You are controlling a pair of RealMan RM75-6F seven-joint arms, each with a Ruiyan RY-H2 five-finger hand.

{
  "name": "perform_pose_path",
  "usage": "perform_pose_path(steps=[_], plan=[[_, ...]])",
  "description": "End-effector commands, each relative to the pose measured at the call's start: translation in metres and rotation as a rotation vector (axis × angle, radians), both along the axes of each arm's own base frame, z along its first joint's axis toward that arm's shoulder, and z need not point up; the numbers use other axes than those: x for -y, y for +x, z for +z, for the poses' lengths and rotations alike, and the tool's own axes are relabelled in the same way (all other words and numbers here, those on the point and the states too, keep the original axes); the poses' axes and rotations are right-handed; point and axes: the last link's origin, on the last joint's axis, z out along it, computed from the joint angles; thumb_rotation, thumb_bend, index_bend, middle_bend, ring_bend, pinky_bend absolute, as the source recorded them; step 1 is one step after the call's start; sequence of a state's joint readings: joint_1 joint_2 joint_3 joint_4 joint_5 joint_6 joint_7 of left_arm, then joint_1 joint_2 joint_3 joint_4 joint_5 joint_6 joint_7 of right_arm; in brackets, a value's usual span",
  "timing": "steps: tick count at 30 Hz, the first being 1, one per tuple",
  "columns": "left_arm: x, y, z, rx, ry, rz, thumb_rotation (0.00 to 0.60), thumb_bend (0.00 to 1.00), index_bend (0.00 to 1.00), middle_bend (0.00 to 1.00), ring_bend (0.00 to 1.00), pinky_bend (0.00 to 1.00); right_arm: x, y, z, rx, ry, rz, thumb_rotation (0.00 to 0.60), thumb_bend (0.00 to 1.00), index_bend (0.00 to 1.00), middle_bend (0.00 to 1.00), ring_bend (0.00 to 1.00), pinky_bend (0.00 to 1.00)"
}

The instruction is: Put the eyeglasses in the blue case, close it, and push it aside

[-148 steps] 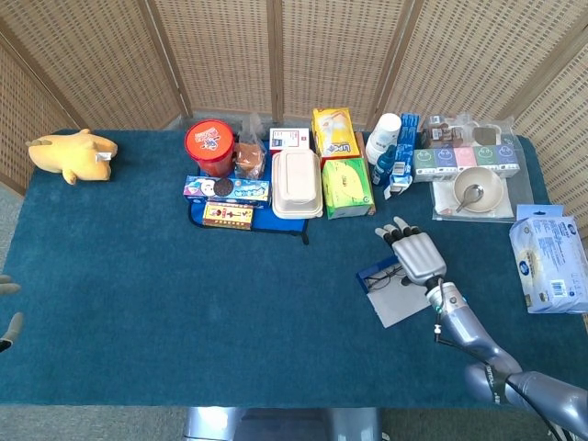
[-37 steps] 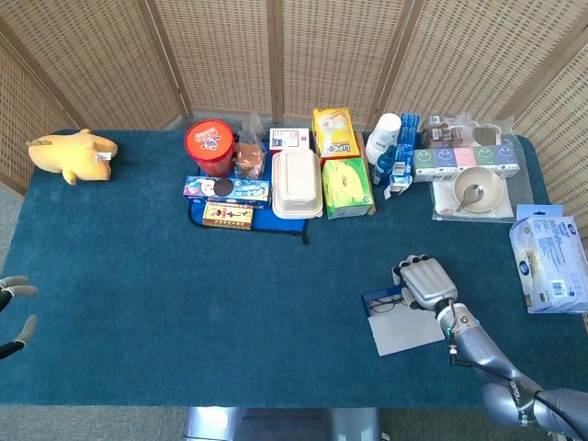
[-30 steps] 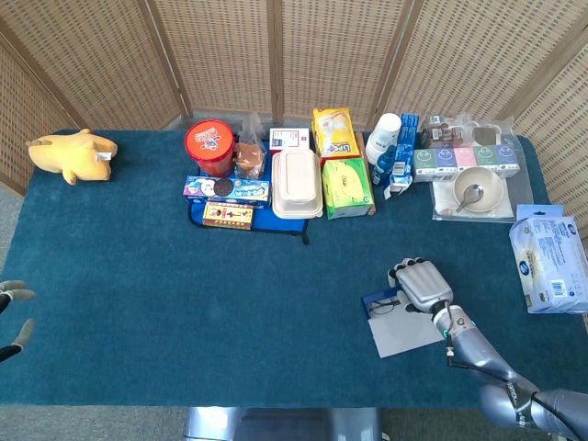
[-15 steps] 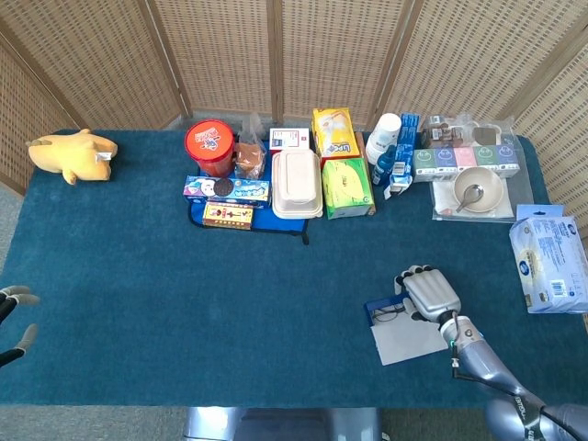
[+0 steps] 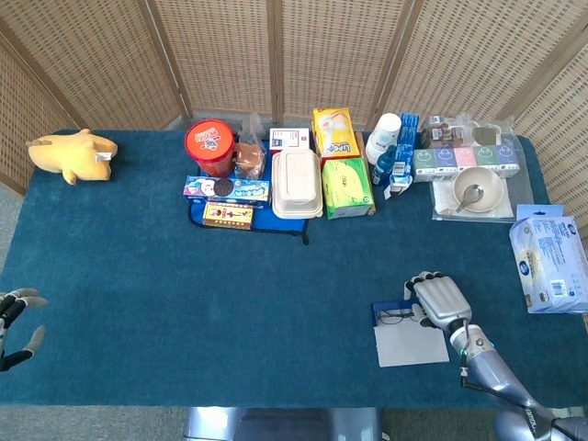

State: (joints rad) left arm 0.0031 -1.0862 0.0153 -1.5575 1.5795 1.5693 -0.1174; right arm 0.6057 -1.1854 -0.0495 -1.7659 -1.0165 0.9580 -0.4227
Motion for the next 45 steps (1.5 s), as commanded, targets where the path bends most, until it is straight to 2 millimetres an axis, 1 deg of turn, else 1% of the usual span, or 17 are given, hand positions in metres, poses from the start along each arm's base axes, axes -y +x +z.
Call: perform_pose_path(steps=[1,6,17,25,30,40,45], plan=[[-0.002,0.001,0.003,0.004,0.009,-0.008,0.596,0.34,0.36,0.3,0.3,0.22,-0.004,-0.002,0.001,0.005,0.006,-0.008,0.6,0.56,0.4,0.35,0.22,0.27],[-0.005,0.004,0.008,0.008,0.022,-0.022,0.595,0.34,0.36,0.3,0.3,0.22,-0.01,-0.001,0.001,0.016,0.017,-0.006,0.6,0.56,0.4,0.35,0.22,0.27],[-0.004,0.004,0.008,0.015,0.012,-0.016,0.598,0.34,0.36,0.3,0.3,0.22,-0.017,0.007,-0.002,0.03,0.052,0.02,0.6,0.56,0.4,0.35,0.22,0.27],[-0.003,0.002,0.006,0.016,0.007,-0.009,0.597,0.34,0.36,0.3,0.3,0.22,-0.027,0.004,0.001,0.023,0.055,0.003,0.6,0.56,0.4,0.35,0.22,0.27],[-0.005,0.003,0.005,0.019,0.005,-0.017,0.596,0.34,0.36,0.3,0.3,0.22,-0.037,0.006,0.002,0.034,0.063,0.0,0.6,0.56,0.4,0.35,0.22,0.27],[-0.004,0.002,0.006,0.017,0.009,-0.016,0.595,0.34,0.36,0.3,0.3,0.22,-0.046,0.007,0.003,0.044,0.076,0.004,0.6,0.56,0.4,0.35,0.22,0.27],[-0.005,0.003,0.006,0.017,0.01,-0.018,0.597,0.34,0.36,0.3,0.3,0.22,-0.054,0.005,0.003,0.054,0.084,-0.007,0.6,0.56,0.4,0.35,0.22,0.27]])
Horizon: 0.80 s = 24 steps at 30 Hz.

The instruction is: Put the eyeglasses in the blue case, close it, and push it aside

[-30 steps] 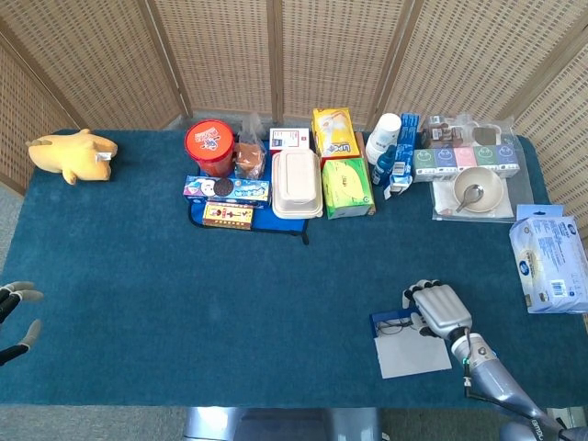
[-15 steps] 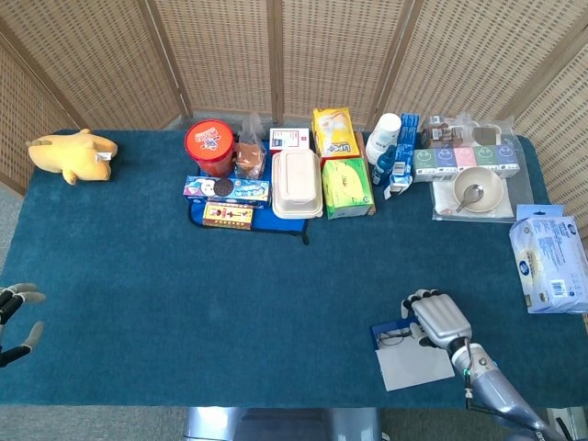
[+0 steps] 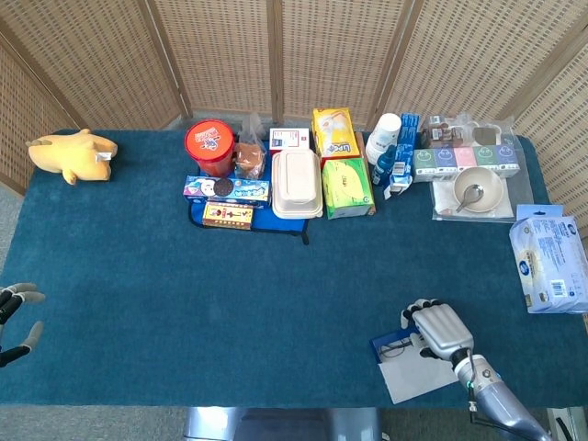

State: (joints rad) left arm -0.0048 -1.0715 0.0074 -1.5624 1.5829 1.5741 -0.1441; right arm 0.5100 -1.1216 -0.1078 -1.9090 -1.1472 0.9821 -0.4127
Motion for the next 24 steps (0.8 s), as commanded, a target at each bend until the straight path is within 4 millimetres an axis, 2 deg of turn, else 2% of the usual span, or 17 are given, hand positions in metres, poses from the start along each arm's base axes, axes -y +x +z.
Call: perform_pose_path(steps=[1,24], plan=[[0.0,0.001,0.0,0.001,0.0,-0.002,0.598,0.34,0.36,0.3,0.3,0.22,-0.005,-0.001,0.001,0.006,0.006,-0.007,0.6,0.56,0.4,0.35,0.22,0.27],[-0.002,0.002,-0.002,0.003,-0.007,-0.01,0.599,0.34,0.36,0.3,0.3,0.22,-0.019,-0.009,0.009,-0.005,-0.007,-0.054,0.6,0.56,0.4,0.35,0.23,0.28]])
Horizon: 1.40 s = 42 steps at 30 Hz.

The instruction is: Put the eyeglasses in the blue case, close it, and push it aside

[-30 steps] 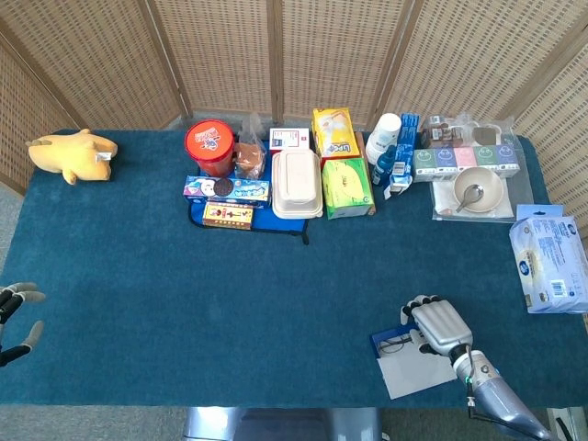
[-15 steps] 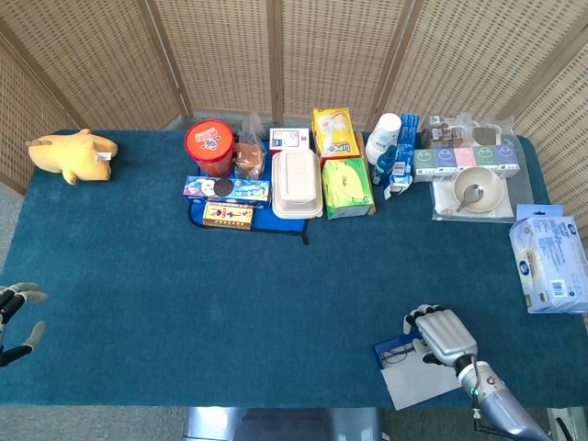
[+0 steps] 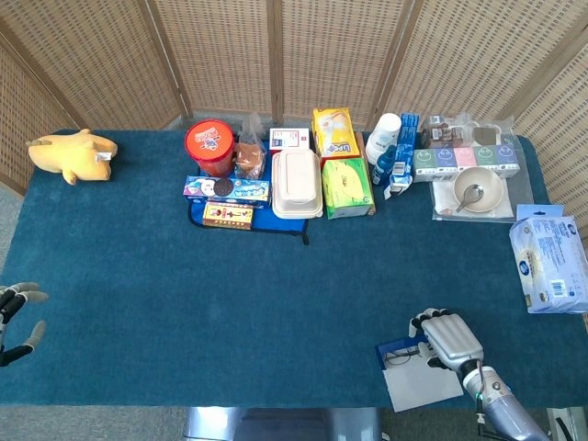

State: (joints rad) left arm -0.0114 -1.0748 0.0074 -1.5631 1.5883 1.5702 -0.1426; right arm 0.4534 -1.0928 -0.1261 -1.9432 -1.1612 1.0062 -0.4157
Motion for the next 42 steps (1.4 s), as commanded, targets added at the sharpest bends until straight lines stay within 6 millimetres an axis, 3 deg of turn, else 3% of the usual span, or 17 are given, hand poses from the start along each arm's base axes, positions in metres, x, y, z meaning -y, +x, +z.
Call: perform_pose_path(steps=[1,15,27,42], plan=[[0.0,0.0,0.0,0.0,-0.001,-0.001,0.598,0.34,0.36,0.3,0.3,0.22,-0.001,0.0,0.001,-0.003,-0.002,-0.005,0.6,0.56,0.4,0.35,0.23,0.28],[-0.002,0.0,-0.001,0.003,0.002,-0.006,0.597,0.34,0.36,0.29,0.3,0.22,-0.007,-0.007,0.01,-0.001,-0.032,-0.046,0.6,0.56,0.4,0.35,0.23,0.28],[0.002,-0.002,0.002,0.004,0.007,0.0,0.596,0.34,0.36,0.29,0.3,0.22,0.016,0.004,0.003,0.006,-0.009,0.015,0.6,0.56,0.39,0.35,0.23,0.28],[0.001,-0.002,0.003,0.006,0.007,-0.008,0.597,0.34,0.36,0.29,0.3,0.22,0.009,-0.013,0.004,-0.038,0.011,-0.084,0.6,0.56,0.39,0.35,0.23,0.28]])
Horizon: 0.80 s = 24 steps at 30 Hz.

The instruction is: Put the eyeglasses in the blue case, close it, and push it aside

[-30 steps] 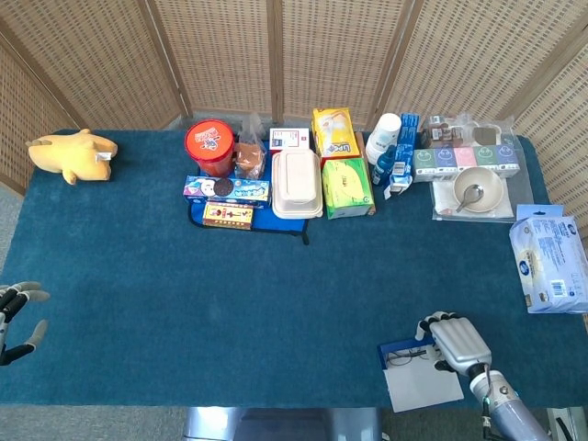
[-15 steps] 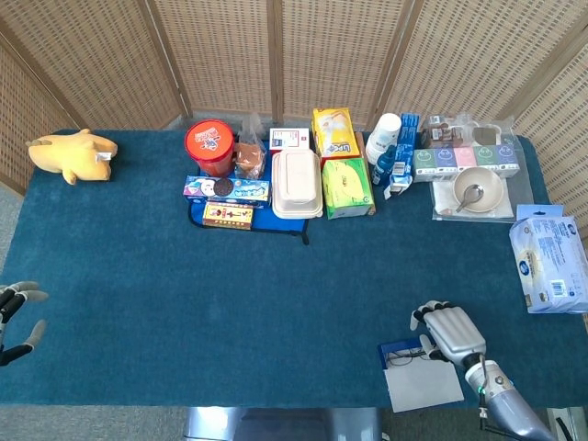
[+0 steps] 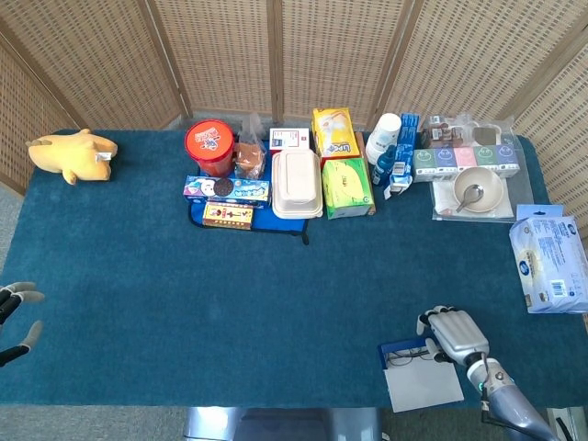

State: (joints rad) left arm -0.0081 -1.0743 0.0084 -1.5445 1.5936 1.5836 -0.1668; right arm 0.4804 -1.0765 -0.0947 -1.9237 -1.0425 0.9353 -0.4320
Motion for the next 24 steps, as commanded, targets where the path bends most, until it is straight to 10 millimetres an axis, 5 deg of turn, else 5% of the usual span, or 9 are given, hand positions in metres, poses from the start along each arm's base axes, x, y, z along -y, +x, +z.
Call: perform_pose_path(steps=[1,24], plan=[[-0.001,0.0,-0.001,0.001,-0.002,-0.002,0.596,0.34,0.36,0.29,0.3,0.22,-0.005,-0.002,0.002,-0.005,-0.004,-0.013,0.6,0.56,0.39,0.35,0.23,0.28],[-0.001,0.0,-0.001,0.004,-0.002,-0.009,0.599,0.34,0.36,0.29,0.3,0.22,-0.025,-0.006,0.008,0.001,-0.016,-0.044,0.6,0.56,0.39,0.35,0.23,0.3]])
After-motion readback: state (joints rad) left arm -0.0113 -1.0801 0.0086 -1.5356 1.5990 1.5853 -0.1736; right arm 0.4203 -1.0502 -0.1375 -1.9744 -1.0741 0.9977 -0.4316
